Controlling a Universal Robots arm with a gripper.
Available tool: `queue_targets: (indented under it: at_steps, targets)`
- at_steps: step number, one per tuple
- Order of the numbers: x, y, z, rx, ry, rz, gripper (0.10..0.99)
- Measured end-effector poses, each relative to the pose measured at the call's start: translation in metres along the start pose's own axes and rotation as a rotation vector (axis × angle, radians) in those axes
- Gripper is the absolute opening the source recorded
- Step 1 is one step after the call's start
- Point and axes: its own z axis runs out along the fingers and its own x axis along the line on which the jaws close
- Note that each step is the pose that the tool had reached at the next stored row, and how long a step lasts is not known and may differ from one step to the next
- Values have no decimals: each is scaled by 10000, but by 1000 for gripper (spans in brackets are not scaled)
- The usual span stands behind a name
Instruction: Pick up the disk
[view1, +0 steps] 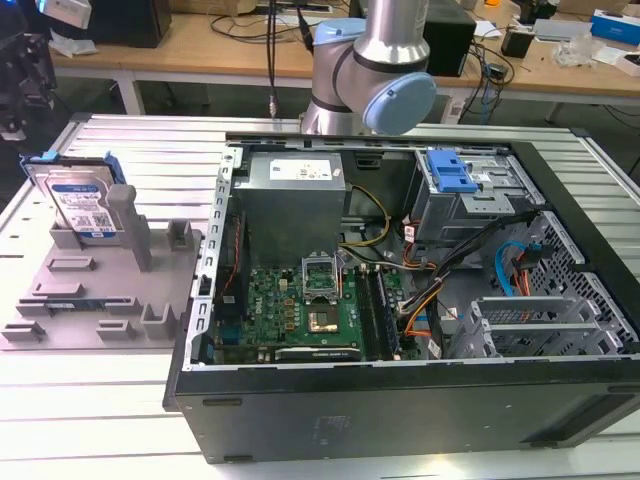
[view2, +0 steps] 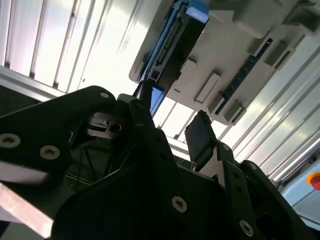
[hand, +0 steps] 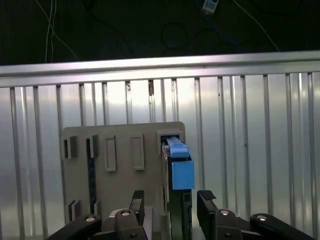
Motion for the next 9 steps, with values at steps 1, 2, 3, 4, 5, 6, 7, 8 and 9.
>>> queue_targets:
  at_steps: [1, 2, 3, 4, 5, 6, 7, 8, 9]
  targets:
    - [-4, 21, 9, 0, 0, -20, 541]
    - [-13, 33, 18, 3, -1, -43, 541]
    - [-41, 45, 28, 0, 1, -83, 541]
    - [-67, 51, 39, 2, 0, -121, 541]
    - [-86, 56, 49, 3, -1, -157, 541]
    - [-103, 67, 66, 6, -1, -207, 541]
    - [-106, 75, 77, 4, 0, -255, 541]
    - [-104, 85, 92, 3, 0, -351, 541]
    - [-104, 90, 100, 4, 0, -391, 541]
